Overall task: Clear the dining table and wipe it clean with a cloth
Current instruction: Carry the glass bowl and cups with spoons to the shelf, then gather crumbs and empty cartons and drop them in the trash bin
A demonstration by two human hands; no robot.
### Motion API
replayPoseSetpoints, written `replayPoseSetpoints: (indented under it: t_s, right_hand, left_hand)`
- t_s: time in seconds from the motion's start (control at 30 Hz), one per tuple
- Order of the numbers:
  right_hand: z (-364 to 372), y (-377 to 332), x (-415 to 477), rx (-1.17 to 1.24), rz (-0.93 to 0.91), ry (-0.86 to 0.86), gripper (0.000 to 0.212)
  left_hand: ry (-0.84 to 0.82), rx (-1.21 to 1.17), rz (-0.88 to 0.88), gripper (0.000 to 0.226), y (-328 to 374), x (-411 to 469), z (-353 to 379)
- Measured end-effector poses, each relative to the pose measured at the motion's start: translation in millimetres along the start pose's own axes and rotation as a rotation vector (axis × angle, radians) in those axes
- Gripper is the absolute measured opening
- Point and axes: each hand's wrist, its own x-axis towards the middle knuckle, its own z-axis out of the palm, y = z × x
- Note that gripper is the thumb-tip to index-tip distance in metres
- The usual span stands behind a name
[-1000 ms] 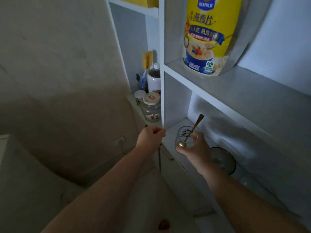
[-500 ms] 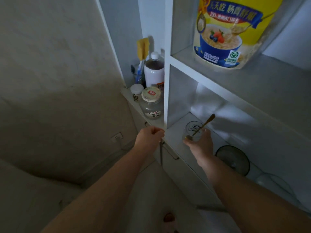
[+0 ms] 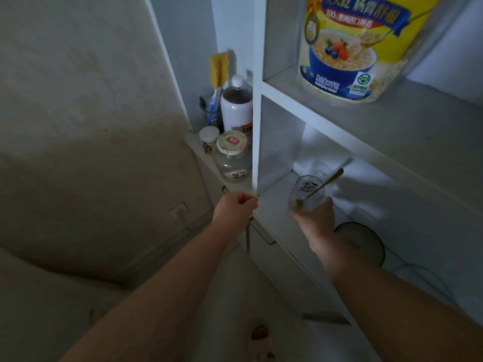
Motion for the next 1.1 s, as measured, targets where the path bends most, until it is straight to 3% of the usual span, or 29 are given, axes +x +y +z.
replayPoseSetpoints:
  t_s: [0.17, 0.37, 0.6, 0.77, 1.1]
  right_hand:
    - [-5.5, 2.2, -29.6, 0.053, 0.063, 0.013, 0.071]
    - [-24.2, -3.8, -70.1, -0.040, -0.152, -0.081, 0.024]
    - [-49.9, -13.9, -137.0, -0.069, -0.415, -0.295, 0.025]
    - [-66.5, 2.3, -198.8, 0.018, -0.488, -0.469, 0.023]
    - [-87.1, 22.6, -362.2, 0.016, -0.756, -0.886, 0.026]
  left_hand:
    - [0.028, -0.023, 0.005, 0.011, 13.8, -22.0, 5.4]
    - [0.225, -0.028, 0.062, 0.018, 23.0, -74.6, -1.7]
    - [0.521, -0.051, 0.083, 0.009, 19.0, -170.7, -15.2]
    - [0.711, -0.087, 0.048, 0.010, -1.1, -253.3, -12.6]
    - [1.077, -0.173, -0.160, 0.015, -74.9, -438.9, -22.1]
